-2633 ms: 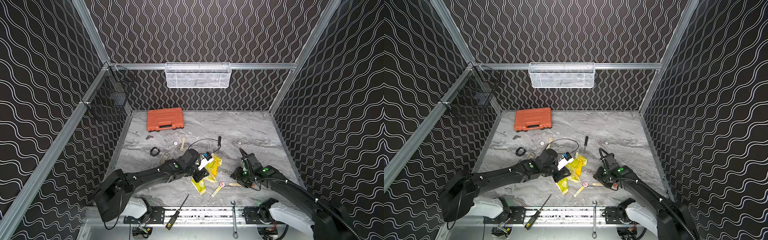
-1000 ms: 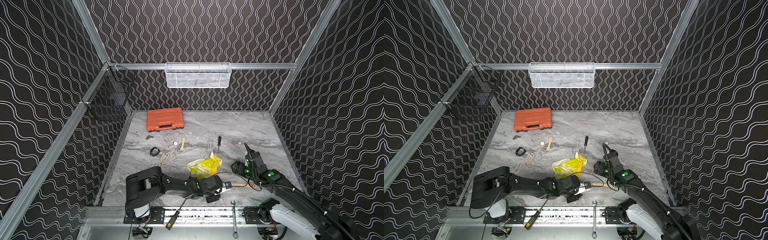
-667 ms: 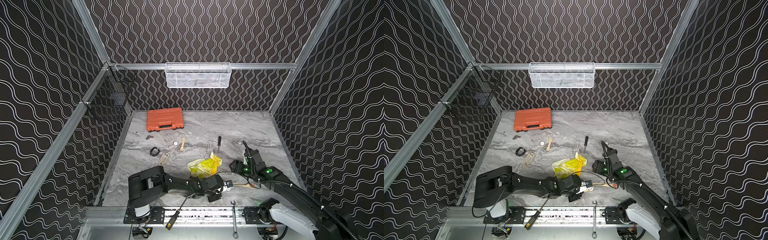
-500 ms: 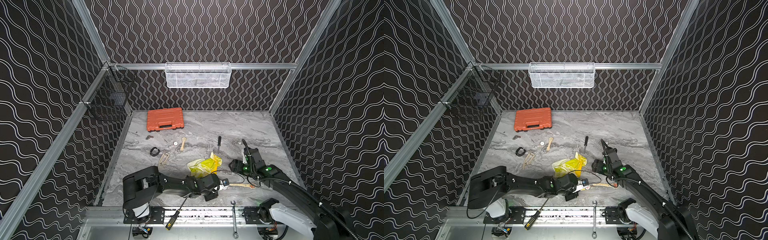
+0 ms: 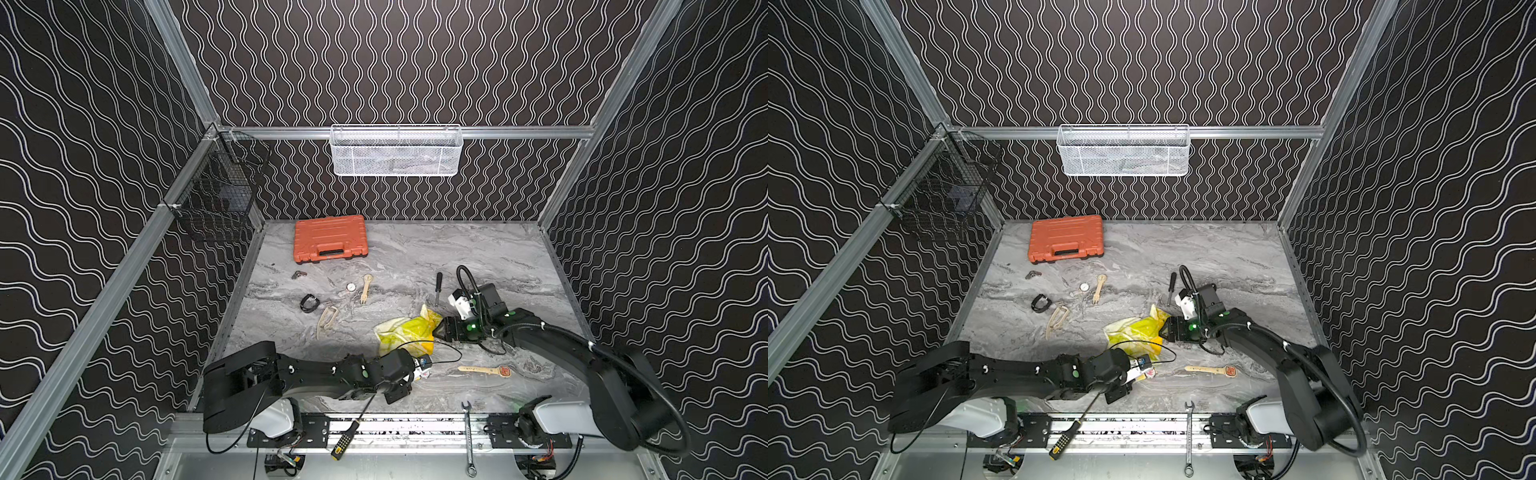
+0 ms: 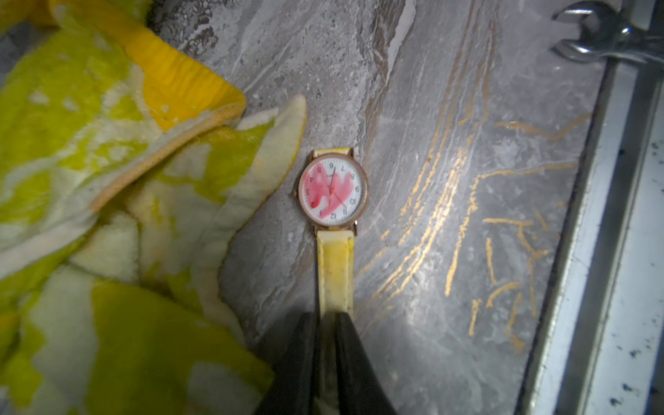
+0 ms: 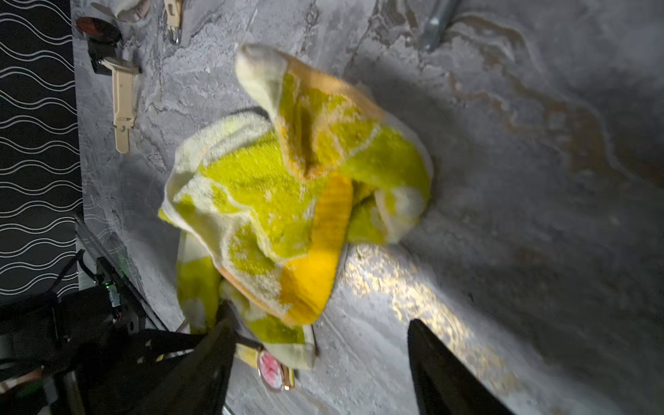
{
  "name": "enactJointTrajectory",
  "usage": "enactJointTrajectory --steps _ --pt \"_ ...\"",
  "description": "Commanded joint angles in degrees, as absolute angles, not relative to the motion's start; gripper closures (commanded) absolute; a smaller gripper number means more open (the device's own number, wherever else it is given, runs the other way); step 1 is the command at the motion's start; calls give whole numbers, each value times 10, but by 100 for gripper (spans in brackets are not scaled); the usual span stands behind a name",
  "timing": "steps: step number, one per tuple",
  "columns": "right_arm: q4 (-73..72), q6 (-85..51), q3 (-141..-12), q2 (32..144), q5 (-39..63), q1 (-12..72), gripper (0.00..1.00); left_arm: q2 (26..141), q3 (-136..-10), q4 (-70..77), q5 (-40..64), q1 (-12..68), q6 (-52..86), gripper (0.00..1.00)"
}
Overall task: Wipe the watch dial
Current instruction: Move the watch to the center of the board, then pick up the cleaning item at the center of the board.
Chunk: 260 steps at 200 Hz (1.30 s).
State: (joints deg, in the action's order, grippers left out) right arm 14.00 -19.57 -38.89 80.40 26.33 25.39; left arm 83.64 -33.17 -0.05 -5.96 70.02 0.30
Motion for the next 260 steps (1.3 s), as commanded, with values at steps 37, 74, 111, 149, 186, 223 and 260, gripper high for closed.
enactJointTrajectory --steps 37,74,111,149,186,223,260 --pt "41 -196 -401 890 305 271 23 833 -341 31 -4 699 2 64" --pt "-10 -229 -409 959 285 291 32 891 -360 54 -12 698 2 61" --pt "-30 -249 -402 950 280 291 81 930 -364 71 -30 698 17 61" --pt "2 -252 -397 829 282 267 100 916 -341 83 -38 698 21 62" --pt "106 -216 -429 687 190 209 100 910 -333 77 -68 698 21 65" --pt "233 -149 -496 608 52 206 100 911 -337 67 -105 698 17 78" --pt "245 -141 -510 584 -4 206 100 896 -331 60 -158 691 15 82"
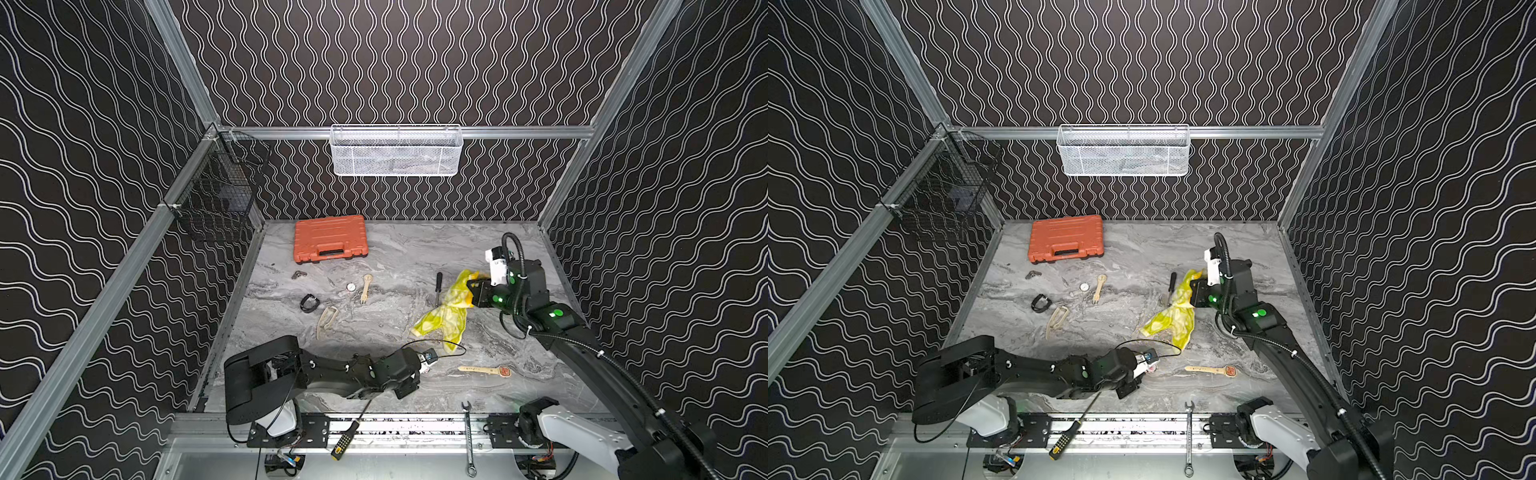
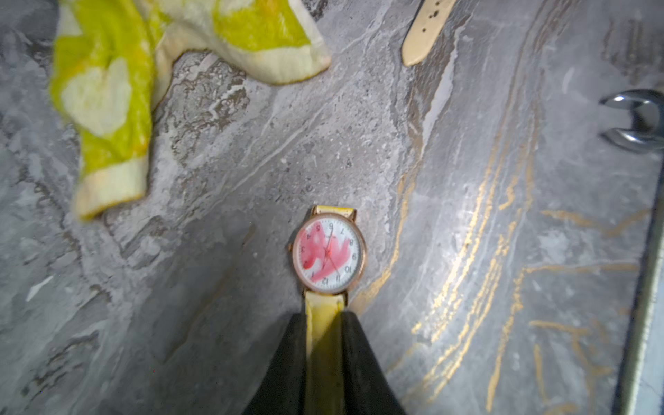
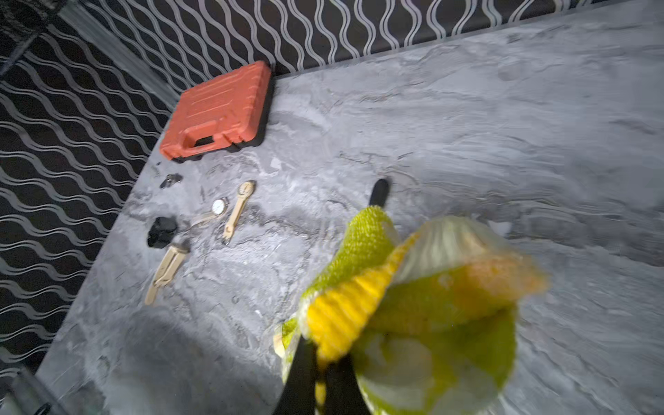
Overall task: Wipe the watch dial
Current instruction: Pick up the cleaning item at the center of the board.
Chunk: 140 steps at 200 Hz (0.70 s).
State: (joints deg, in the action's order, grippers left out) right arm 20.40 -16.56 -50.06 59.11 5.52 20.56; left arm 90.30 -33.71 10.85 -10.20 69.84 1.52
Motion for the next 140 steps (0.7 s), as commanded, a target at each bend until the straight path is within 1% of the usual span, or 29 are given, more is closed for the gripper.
enactJointTrajectory --steps 1,22,37,41,58,67,74,101,120,140 --pt "245 -139 -510 584 -2 206 100 895 -331 61 -158 690 16 82" --pt "237 -117 -503 605 57 214 100 890 -325 66 -160 678 8 82" --pt "230 -112 -494 629 70 246 100 892 -319 76 -166 666 16 82" --pt "227 -111 -491 638 71 267 100 893 -318 78 -164 662 18 82" --pt "222 -114 -477 678 85 317 100 896 -314 93 -121 643 22 80" --pt "212 -116 -467 699 108 337 100 896 -310 107 -81 636 17 79" --pt "200 -119 -456 711 127 349 100 893 -306 113 -70 635 19 78" --pt "140 -138 -400 731 236 360 100 880 -286 138 -39 623 42 77" --pt "91 -145 -376 755 343 360 100 884 -278 141 -46 619 48 77" --pt "59 -155 -371 787 405 362 100 896 -273 147 -35 610 55 77"
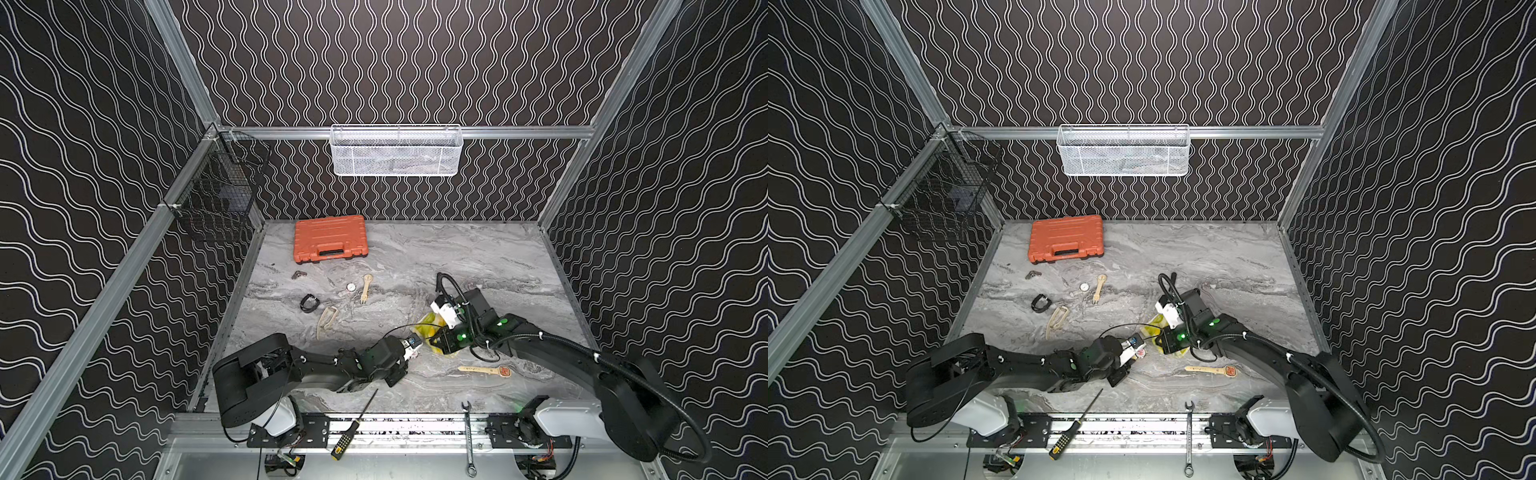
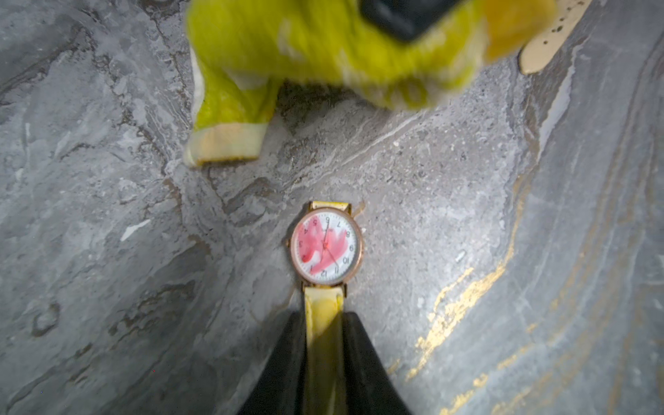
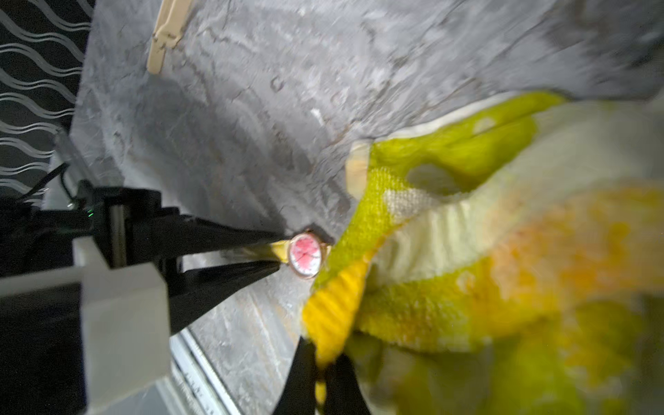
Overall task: Wipe the watch dial
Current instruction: Pick up the cleaning item at the center of the board, then wipe the dirt from the watch dial.
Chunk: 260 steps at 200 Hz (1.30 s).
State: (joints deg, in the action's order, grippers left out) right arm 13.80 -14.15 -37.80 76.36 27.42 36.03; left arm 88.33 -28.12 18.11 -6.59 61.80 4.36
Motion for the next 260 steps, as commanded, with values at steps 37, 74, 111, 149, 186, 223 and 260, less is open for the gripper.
enactJointTrajectory --steps 37,74,111,149,186,223,260 --pt "7 -166 -375 854 425 363 100 902 -259 166 -41 607 71 79" --pt "-15 -167 -380 899 401 363 100 902 -255 154 -60 604 84 82" --pt "-9 -166 -405 951 393 362 100 898 -250 153 -65 603 88 85" --pt "-16 -177 -397 1006 379 340 100 905 -247 154 -70 602 101 87" --pt "-57 -188 -323 1005 357 289 100 916 -244 137 -86 602 134 92" --pt "-82 -213 -300 980 300 275 100 930 -238 142 -90 602 162 91" --pt "-65 -195 -306 920 293 277 100 928 -241 136 -81 601 163 92"
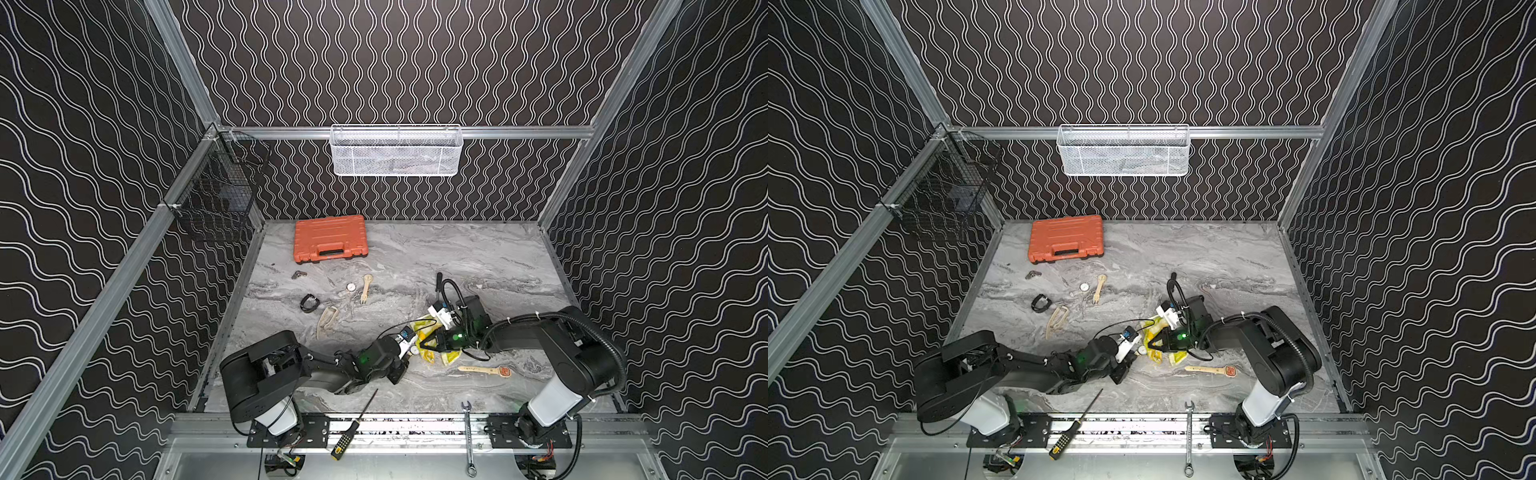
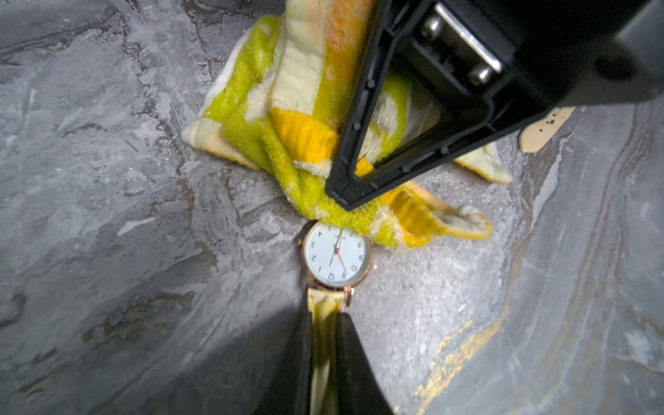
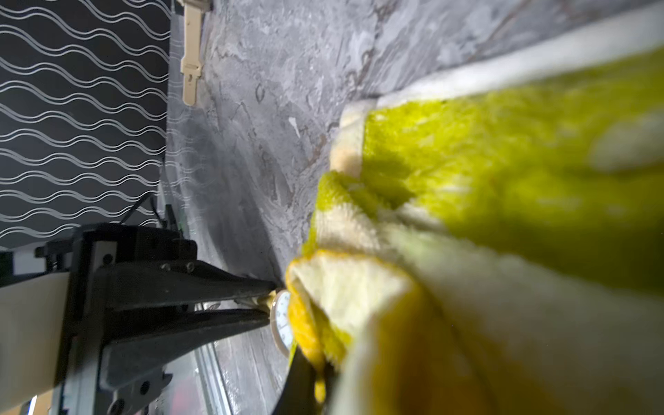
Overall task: Wipe the watch dial
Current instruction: Wipe the dirt from the watch dial.
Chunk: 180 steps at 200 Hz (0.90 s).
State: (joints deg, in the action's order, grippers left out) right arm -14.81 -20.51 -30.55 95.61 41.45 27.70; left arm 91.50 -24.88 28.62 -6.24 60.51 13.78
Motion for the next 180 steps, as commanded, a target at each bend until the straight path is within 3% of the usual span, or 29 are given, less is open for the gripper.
enactJointTrajectory --steps 1,31,75,124,180 --pt "-64 -195 -306 917 293 277 100 928 -240 137 -81 602 163 92" --pt "-37 -189 -343 869 333 317 100 923 -236 134 -77 602 165 92" --pt "-91 -224 -382 956 380 374 100 915 -231 133 -77 602 174 93" --pt "-45 -167 -363 1053 307 360 100 899 -204 165 -84 601 200 91" --pt "-96 -207 -292 980 240 312 100 921 -199 170 -71 601 218 93"
